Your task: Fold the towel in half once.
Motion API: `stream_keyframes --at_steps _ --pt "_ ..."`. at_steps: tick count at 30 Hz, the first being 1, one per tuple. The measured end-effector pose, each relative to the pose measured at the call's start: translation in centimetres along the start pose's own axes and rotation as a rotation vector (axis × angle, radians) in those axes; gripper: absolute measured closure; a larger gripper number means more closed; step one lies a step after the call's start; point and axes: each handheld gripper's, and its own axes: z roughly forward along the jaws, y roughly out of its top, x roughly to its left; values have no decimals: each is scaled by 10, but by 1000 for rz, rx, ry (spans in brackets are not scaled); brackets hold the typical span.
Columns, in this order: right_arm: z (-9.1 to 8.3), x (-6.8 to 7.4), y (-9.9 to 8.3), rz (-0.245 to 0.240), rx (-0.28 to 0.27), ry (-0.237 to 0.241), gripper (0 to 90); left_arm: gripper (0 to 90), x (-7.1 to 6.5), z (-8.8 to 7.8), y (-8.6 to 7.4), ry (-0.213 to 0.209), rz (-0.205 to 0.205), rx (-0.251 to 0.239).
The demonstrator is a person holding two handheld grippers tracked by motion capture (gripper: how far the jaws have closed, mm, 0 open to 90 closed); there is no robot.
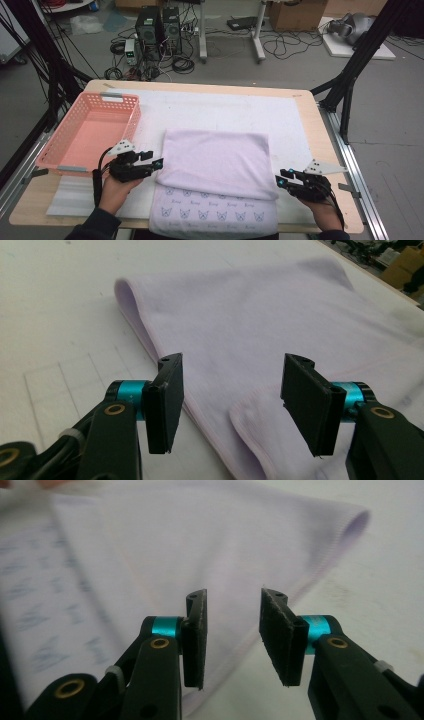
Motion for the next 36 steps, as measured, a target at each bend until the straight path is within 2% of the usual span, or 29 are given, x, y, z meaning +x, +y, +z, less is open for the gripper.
stream_keyframes --at_steps 2,4,5,7,8,11,13,15,17,20,22,23,24,25,26,27,29,31,32,33,36 --pt "10 -6 3 13 22 -46 609 426 8 10 7 10 -25 -1" --pt "21 -13 8 19 37 -95 589 425 19 23 13 35 -82 -5" --pt "27 -17 10 24 44 -117 584 427 22 29 14 53 -96 -7" --pt "37 -24 14 41 54 -154 562 427 30 42 15 74 -127 16" --pt "43 -27 17 43 58 -165 554 425 32 47 15 87 -134 22" --pt "58 -34 22 51 73 -205 527 426 35 62 18 138 -106 37" --pt "67 -37 23 68 88 -224 520 425 38 69 20 157 -109 39" --pt "72 -39 23 83 94 -222 516 426 39 76 21 157 -108 69" --pt "77 -39 23 77 101 -222 516 433 39 83 19 166 -95 90" --pt "81 -40 23 78 105 -214 529 476 35 84 18 184 -28 99" --pt "83 -40 24 71 110 -204 584 582 33 83 18 195 6 110" --pt "84 -39 24 74 114 -191 645 662 32 84 17 187 16 112" --pt "84 -39 25 85 119 -170 705 768 32 84 17 154 14 114" --pt "85 -39 25 101 121 -166 750 841 31 84 17 162 17 119" --pt "85 -39 26 117 125 -150 841 850 31 85 17 166 4 114" --pt "85 -40 27 134 130 -129 854 854 32 85 17 162 -10 111" --pt "85 -41 28 126 131 -124 869 858 34 85 18 174 -39 94" --pt "85 -42 28 120 127 -140 874 863 37 85 21 186 -69 76" --pt "85 -42 28 106 119 -159 875 865 39 86 22 188 -71 79" --pt "86 -42 29 106 118 -166 876 872 40 87 25 198 -81 62" --pt "89 -47 31 102 105 -170 876 876 46 91 31 211 -110 45"
